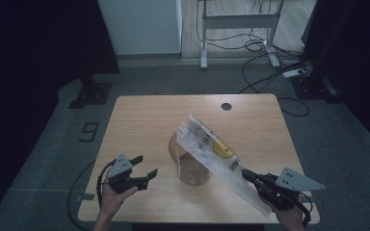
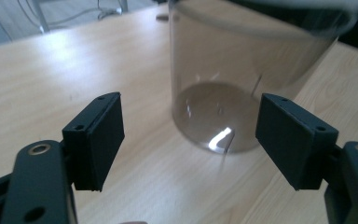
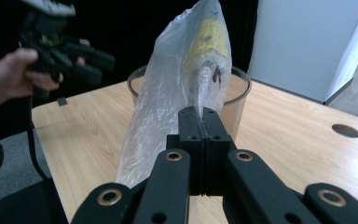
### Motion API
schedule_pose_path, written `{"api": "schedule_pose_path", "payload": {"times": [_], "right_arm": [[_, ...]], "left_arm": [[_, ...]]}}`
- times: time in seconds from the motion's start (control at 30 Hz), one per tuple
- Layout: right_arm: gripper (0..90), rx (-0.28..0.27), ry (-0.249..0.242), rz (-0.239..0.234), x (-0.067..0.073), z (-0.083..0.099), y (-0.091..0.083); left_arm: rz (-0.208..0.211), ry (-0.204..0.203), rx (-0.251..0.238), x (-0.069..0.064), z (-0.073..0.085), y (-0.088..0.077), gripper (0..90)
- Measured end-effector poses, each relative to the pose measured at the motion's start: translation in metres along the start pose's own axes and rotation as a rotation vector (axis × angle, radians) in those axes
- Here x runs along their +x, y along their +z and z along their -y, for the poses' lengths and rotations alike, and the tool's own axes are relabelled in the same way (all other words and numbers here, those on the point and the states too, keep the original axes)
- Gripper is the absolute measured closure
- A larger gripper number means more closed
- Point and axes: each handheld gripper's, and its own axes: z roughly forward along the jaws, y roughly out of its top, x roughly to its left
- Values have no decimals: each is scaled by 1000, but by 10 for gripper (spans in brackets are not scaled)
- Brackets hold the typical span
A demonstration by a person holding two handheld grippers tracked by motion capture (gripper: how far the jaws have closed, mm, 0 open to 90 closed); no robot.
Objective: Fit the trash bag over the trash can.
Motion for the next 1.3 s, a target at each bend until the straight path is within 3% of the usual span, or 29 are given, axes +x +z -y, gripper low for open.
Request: {"api": "schedule_pose_path", "payload": {"times": [0.03, 0.1, 0.23, 0.47, 0.67, 0.7, 0.87, 1.2, 1.3], "right_arm": [[891, 8, 1, -2, -1, 1, 2], [891, 14, 4, -4, -1, 2, 4], [891, 11, 0, -22, 0, -1, 7], [891, 22, -13, -48, 5, -3, 12], [889, 38, -16, -50, 4, -1, 14], [888, 40, -19, -51, 4, 0, 15], [888, 51, -24, -63, 5, 0, 18], [888, 59, -24, -69, 4, 1, 18], [887, 62, -26, -72, 3, 2, 19]], "left_arm": [[21, 6, -10, -2, -7, 1, 240], [18, 36, -8, -5, -16, 5, 239], [38, 48, -26, -7, -34, 10, 240], [46, 43, -67, -2, -64, 13, 244], [47, 46, -79, 2, -77, 19, 247], [69, 42, -79, 3, -81, 21, 277], [77, 66, -70, 4, -99, 32, 298], [117, 51, -37, 7, -130, 56, 338], [120, 56, -10, 7, -138, 70, 344]]}}
